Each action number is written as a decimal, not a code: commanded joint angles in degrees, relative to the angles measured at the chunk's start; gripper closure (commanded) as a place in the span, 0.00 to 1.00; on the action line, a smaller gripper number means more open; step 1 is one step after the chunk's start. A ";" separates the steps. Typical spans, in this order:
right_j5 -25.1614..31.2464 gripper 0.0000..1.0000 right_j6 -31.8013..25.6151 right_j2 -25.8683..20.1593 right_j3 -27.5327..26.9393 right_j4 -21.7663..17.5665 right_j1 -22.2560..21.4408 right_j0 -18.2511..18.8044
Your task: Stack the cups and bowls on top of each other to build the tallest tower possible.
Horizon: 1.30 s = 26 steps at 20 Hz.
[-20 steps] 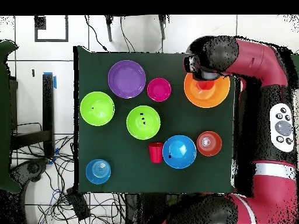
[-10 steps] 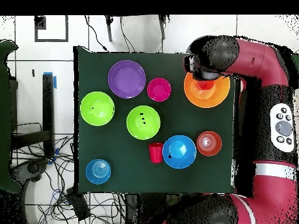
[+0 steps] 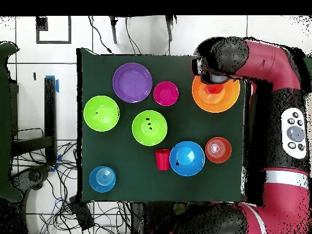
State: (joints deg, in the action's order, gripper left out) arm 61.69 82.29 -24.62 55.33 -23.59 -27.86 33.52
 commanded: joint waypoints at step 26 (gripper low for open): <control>-2.27 0.00 -7.36 -3.63 -0.87 -1.67 6.49 -4.32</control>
State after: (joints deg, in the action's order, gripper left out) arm 61.69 82.29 -25.18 54.70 -23.59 -25.07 31.16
